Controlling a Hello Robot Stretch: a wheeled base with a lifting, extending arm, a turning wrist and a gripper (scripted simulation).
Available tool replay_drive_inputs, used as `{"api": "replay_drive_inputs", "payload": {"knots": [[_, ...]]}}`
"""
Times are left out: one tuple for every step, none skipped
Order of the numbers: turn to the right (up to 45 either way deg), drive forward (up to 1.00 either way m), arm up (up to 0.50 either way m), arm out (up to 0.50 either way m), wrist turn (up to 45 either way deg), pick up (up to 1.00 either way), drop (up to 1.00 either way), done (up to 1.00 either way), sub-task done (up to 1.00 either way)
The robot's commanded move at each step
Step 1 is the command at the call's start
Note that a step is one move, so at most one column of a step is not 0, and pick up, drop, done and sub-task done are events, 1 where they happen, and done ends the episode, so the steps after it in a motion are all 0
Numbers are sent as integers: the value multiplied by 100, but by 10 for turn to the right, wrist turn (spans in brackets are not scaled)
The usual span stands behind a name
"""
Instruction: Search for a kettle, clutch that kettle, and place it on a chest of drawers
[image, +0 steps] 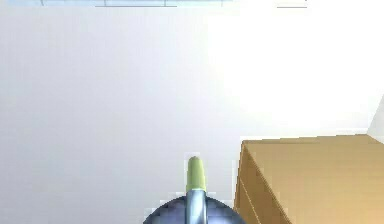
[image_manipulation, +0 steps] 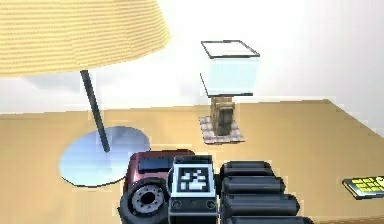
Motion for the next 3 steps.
{"api": "replay_drive_inputs", "payload": {"knots": [[0,0,0,30,0,0,0,0,0],[0,0,0,0,450,0,0,0,0],[0,0,0,0,450,0,0,0,0]]}}
